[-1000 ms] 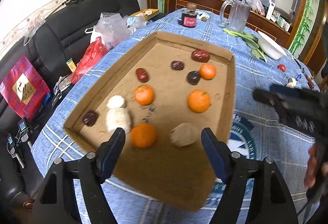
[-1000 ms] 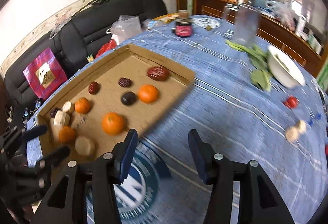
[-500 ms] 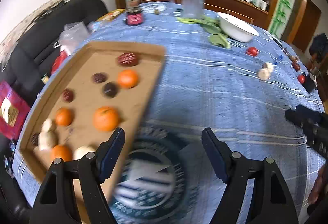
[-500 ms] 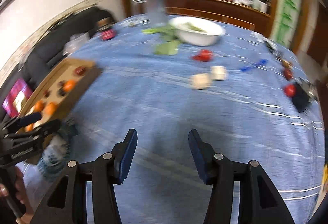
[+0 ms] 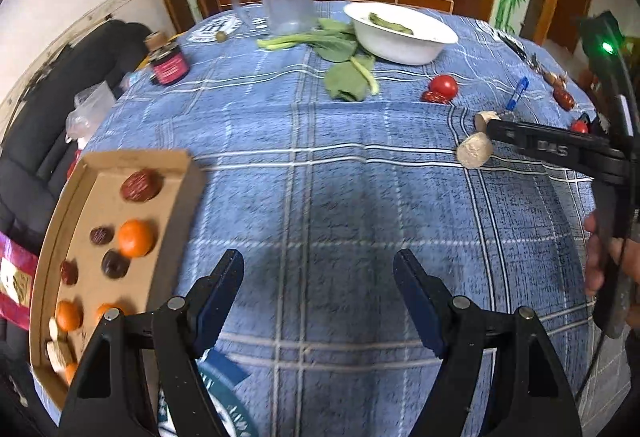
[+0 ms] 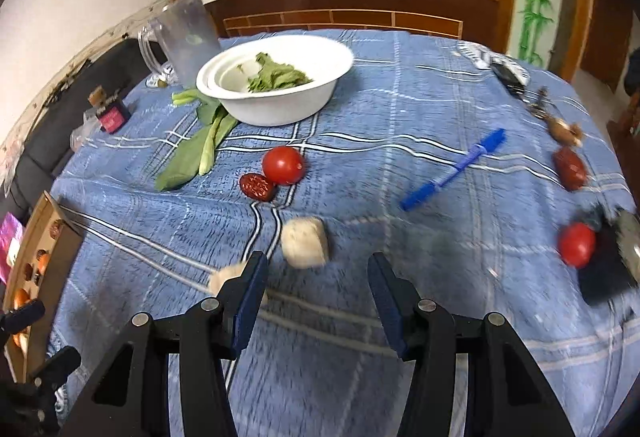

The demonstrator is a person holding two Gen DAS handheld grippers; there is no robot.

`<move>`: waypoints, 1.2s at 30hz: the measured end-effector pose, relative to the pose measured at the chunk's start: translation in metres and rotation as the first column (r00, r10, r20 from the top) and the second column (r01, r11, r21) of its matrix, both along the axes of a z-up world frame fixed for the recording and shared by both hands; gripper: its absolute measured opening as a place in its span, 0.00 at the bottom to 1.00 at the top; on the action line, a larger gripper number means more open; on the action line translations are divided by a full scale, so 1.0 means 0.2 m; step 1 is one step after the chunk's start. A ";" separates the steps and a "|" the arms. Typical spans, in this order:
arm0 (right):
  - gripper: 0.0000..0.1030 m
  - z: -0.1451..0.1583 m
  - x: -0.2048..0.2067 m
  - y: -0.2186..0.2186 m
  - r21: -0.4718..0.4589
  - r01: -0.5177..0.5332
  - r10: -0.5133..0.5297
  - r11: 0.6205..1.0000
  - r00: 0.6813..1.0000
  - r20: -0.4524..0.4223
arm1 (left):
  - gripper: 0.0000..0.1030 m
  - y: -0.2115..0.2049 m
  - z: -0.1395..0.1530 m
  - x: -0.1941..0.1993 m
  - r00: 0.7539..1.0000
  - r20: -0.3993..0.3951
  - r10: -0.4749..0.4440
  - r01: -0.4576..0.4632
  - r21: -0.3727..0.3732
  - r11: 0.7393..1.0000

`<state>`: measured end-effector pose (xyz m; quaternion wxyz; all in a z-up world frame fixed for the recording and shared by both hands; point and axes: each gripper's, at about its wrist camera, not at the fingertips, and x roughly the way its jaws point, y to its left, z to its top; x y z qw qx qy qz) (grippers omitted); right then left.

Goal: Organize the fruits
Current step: 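Grasp a tan cork ball with the right tool while the left tool grasps another, then carry both tan cork balls in both tools over the tray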

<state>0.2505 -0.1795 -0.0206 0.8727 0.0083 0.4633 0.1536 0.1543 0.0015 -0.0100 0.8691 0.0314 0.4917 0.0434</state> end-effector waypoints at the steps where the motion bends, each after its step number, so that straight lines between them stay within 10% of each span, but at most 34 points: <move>1: 0.54 0.00 0.02 0.00 0.007 -0.001 0.001 1.000 1.000 0.018 | 0.74 -0.02 -0.01 0.02 1.000 -0.003 -0.010 0.010 0.004 1.000; 5: 0.24 -0.04 0.07 0.00 0.061 -0.048 0.050 0.997 0.999 -0.022 | 0.74 -0.15 -0.04 0.15 0.998 -0.025 -0.058 0.058 -0.008 0.998; 19: 0.25 0.06 -0.14 -0.32 0.019 0.010 -0.011 1.000 0.997 0.077 | 0.73 -0.46 -0.21 0.59 0.992 -0.049 -0.113 0.108 -0.100 0.989; 25: 0.25 0.02 -0.20 -0.37 0.022 0.046 -0.048 0.999 0.997 0.054 | 0.34 -0.43 -0.17 0.56 0.993 0.017 -0.120 0.121 -0.152 0.981; 36: 0.25 0.13 -0.47 -0.30 0.004 0.060 -0.060 0.998 0.994 0.093 | 0.34 -0.20 -0.06 0.11 0.991 0.012 -0.131 0.129 -0.276 0.952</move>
